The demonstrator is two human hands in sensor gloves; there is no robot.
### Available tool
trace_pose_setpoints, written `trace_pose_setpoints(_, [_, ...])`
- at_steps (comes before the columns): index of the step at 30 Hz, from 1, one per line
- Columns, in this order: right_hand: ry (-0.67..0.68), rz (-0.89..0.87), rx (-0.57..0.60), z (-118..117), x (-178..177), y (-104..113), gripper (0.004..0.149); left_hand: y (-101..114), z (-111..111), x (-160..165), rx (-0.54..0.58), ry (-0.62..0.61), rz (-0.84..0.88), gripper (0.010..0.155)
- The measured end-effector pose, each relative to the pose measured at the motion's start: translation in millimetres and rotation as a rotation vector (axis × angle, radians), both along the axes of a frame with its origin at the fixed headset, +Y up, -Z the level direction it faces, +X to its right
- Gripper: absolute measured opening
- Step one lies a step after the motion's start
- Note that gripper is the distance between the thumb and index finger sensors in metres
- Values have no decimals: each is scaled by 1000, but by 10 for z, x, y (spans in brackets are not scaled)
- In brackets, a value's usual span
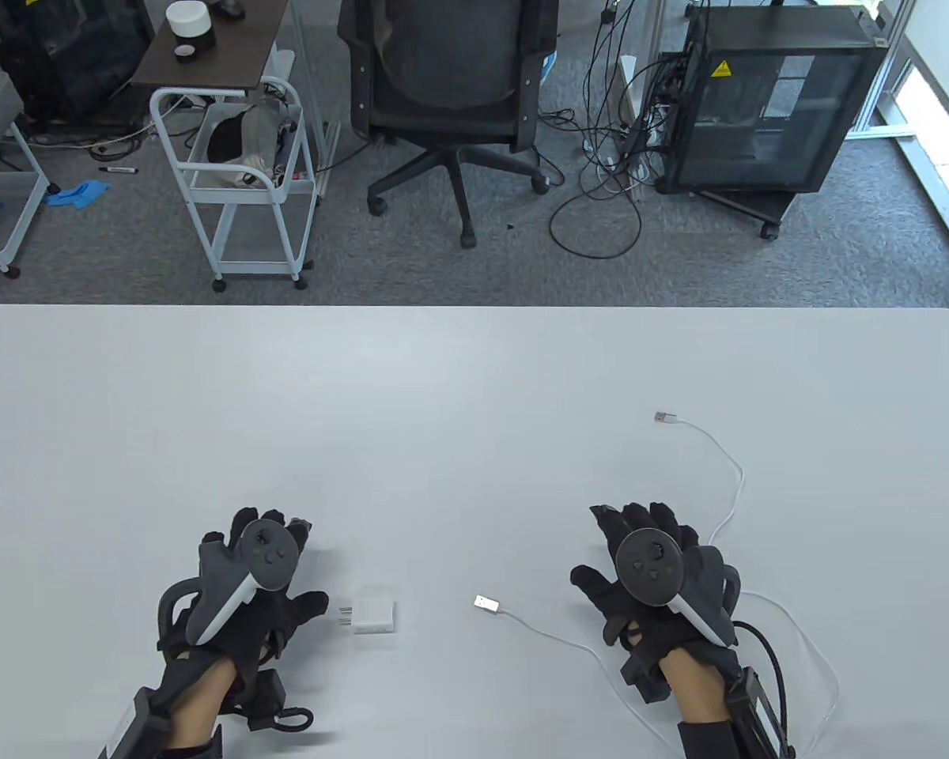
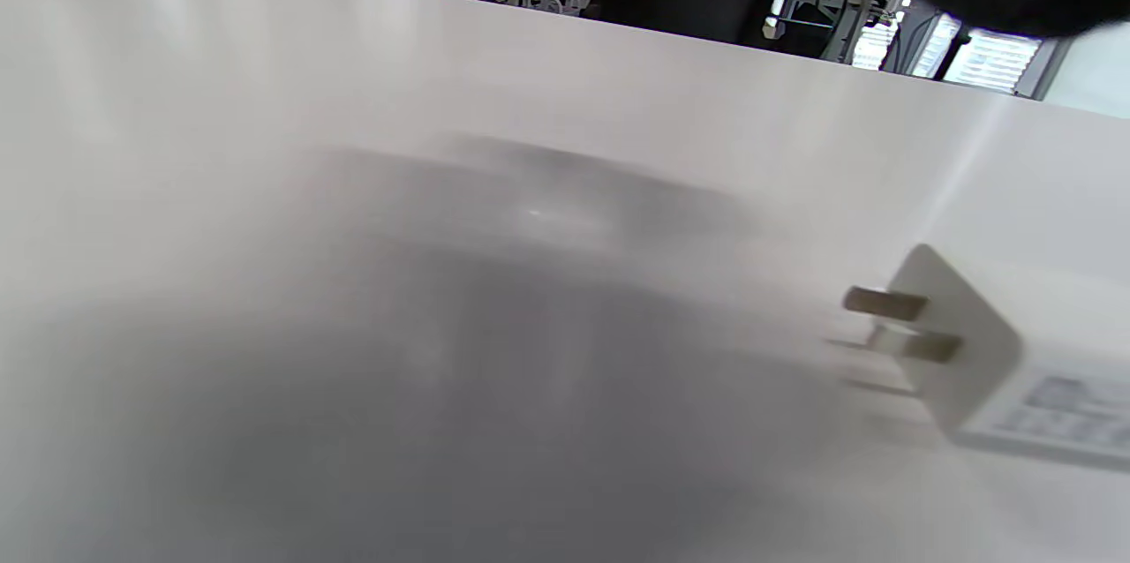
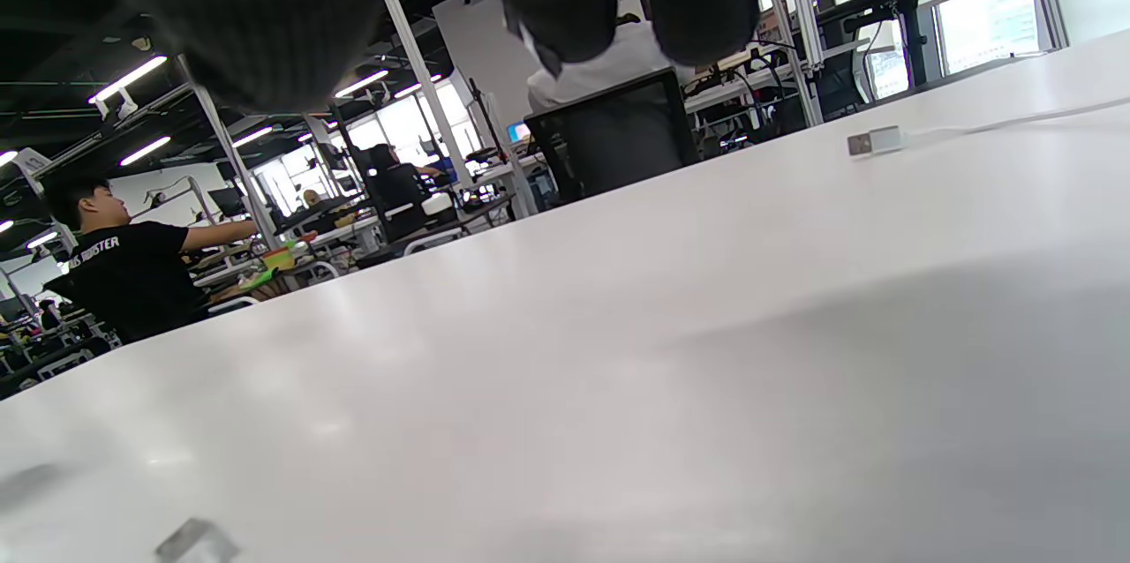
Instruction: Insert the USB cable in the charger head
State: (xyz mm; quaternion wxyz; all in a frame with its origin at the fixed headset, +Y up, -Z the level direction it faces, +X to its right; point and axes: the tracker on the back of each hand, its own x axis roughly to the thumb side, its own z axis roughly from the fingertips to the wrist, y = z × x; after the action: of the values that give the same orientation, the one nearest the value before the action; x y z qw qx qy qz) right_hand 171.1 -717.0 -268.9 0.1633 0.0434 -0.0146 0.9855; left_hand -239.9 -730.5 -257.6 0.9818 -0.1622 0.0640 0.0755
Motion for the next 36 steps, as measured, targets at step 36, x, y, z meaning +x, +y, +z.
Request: trace_pose_setpoints(36, [27, 8, -47, -10, -72, -21, 88, -554, -39, 762, -165, -239, -168, 97])
